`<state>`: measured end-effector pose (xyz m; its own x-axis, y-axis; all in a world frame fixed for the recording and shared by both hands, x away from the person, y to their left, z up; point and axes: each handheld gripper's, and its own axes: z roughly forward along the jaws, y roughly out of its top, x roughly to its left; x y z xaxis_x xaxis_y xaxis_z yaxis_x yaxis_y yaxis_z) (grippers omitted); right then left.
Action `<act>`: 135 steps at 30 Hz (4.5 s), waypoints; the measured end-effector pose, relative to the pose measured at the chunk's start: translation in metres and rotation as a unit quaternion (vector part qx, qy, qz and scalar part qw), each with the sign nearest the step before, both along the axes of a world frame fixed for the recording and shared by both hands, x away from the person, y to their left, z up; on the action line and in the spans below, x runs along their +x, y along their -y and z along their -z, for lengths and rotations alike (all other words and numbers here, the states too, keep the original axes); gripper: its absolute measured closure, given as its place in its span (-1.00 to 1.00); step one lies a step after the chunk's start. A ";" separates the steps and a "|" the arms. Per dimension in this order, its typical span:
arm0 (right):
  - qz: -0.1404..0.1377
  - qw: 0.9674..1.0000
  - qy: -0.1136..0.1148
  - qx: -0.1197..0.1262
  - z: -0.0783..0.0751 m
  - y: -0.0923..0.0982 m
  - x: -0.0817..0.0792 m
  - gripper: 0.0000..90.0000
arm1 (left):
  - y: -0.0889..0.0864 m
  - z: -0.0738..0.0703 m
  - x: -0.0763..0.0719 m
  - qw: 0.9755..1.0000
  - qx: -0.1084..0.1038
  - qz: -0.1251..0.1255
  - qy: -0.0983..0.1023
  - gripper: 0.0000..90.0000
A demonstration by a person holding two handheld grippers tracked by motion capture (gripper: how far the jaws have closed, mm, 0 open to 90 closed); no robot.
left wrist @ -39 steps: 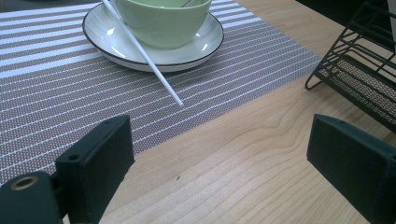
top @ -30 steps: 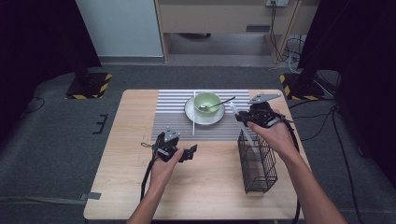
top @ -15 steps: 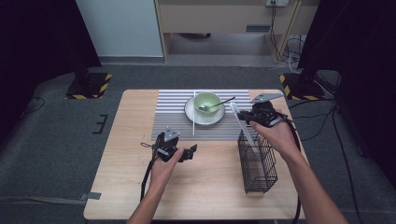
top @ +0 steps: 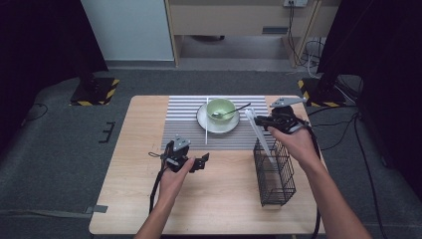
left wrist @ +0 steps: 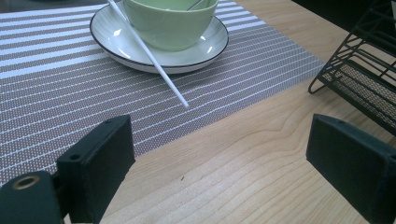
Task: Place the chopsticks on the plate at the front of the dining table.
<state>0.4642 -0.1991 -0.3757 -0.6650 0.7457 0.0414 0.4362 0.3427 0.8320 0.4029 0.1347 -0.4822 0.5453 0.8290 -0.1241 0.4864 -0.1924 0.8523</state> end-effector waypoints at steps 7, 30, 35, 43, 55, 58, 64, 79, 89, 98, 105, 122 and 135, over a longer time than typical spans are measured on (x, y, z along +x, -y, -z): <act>-0.002 1.000 0.019 0.009 -0.013 0.001 -0.003 0.85 | 0.002 0.000 -0.001 1.000 -0.002 0.004 0.004 -0.84; 0.011 0.996 0.065 0.061 -0.051 0.017 -0.011 0.85 | 0.005 -0.008 -0.006 1.000 -0.014 0.015 0.022 -0.83; 0.014 0.994 0.077 0.079 -0.063 0.022 -0.015 0.85 | 0.008 -0.011 -0.007 0.999 -0.017 0.022 0.026 -0.83; 0.015 0.990 0.104 0.095 -0.081 0.025 -0.021 0.85 | 0.010 -0.014 -0.008 0.999 -0.023 0.029 0.038 -0.80; 0.002 0.985 0.133 0.112 -0.107 0.015 -0.031 0.85 | 0.010 -0.018 -0.010 0.998 -0.035 0.028 0.048 -0.77; 0.000 0.984 0.136 0.115 -0.111 0.012 -0.032 0.85 | 0.010 -0.018 -0.010 0.998 -0.036 0.030 0.049 -0.77; -0.005 0.983 0.134 0.128 -0.109 0.006 -0.030 0.85 | 0.010 -0.018 -0.011 0.997 -0.041 0.042 0.054 -0.74; -0.023 0.977 0.121 0.175 -0.099 -0.014 -0.025 0.85 | 0.011 -0.020 -0.013 0.995 -0.050 0.060 0.062 -0.78; -0.031 0.977 0.114 0.176 -0.087 -0.029 -0.021 0.85 | 0.015 -0.020 -0.011 0.994 -0.066 0.062 0.063 -0.76; -0.039 0.978 0.108 0.172 -0.079 -0.041 -0.020 0.85 | 0.023 -0.019 -0.010 0.992 -0.083 0.069 0.064 -0.75; -0.049 0.977 0.104 0.180 -0.076 -0.050 -0.019 0.85 | 0.026 -0.020 -0.008 0.991 -0.091 0.068 0.065 -0.73; -0.062 0.973 0.097 0.201 -0.077 -0.059 -0.022 0.85 | 0.032 -0.025 -0.011 0.987 -0.113 0.090 0.066 -0.34; -0.069 0.970 0.095 0.211 -0.081 -0.058 -0.025 0.85 | 0.038 -0.026 -0.014 0.986 -0.107 0.109 0.066 0.25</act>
